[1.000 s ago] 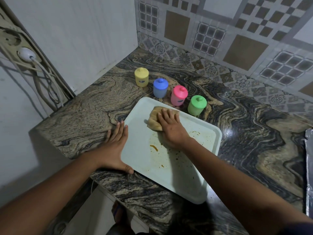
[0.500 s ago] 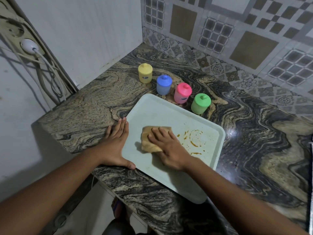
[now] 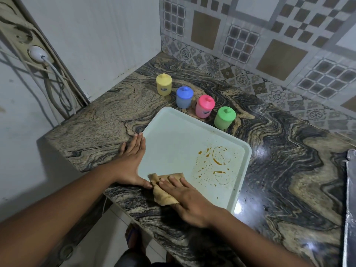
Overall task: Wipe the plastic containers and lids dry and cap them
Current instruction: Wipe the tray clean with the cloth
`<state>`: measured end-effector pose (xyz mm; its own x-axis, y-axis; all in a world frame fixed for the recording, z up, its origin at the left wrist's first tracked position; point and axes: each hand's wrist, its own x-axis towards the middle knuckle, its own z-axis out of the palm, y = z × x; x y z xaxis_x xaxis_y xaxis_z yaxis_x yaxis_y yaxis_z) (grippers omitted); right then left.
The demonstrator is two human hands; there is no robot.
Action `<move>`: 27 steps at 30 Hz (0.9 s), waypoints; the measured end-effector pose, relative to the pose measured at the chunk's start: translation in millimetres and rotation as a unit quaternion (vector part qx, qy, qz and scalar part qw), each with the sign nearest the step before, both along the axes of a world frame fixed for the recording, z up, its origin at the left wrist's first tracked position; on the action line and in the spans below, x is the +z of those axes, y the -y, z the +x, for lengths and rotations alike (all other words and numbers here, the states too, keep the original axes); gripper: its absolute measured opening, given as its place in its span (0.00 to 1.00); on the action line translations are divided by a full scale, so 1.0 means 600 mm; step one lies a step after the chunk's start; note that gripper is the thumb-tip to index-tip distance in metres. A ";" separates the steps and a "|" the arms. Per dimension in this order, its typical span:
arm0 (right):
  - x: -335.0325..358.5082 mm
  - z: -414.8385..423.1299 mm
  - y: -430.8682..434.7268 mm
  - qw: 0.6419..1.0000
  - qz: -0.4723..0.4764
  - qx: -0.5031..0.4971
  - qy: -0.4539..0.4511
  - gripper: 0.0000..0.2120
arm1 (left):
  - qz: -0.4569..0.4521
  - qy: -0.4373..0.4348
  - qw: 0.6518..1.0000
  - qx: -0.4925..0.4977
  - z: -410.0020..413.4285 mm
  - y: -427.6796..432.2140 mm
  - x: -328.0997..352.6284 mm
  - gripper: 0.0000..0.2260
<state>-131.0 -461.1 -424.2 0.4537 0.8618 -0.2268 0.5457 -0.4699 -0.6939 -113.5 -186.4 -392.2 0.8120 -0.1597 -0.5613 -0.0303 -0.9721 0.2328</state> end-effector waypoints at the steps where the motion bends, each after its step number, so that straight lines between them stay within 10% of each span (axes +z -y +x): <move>1: 0.002 -0.002 0.001 1.000 0.001 -0.003 -0.012 0.30 | -0.001 -0.001 1.000 0.001 -0.001 0.000 0.000 0.70; 20: 0.052 -0.024 0.030 0.966 -0.004 -0.152 -0.207 0.20 | 0.007 -0.006 1.000 0.002 -0.002 0.003 0.003 0.71; 24: 0.067 -0.013 0.045 0.875 0.116 -0.273 -0.383 0.17 | 0.004 -0.004 1.000 -0.002 -0.004 0.002 0.004 0.71; 27: 0.074 -0.004 0.054 0.711 0.248 -0.368 -0.546 0.14 | 0.001 -0.004 1.000 -0.004 -0.004 0.001 0.006 0.70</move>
<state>-133.6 -493.3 -379.8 0.6096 0.5789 -0.5415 -0.7121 0.0999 -0.6949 -116.0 -187.3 -388.8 0.8060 -0.1647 -0.5686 -0.0362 -0.9724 0.2305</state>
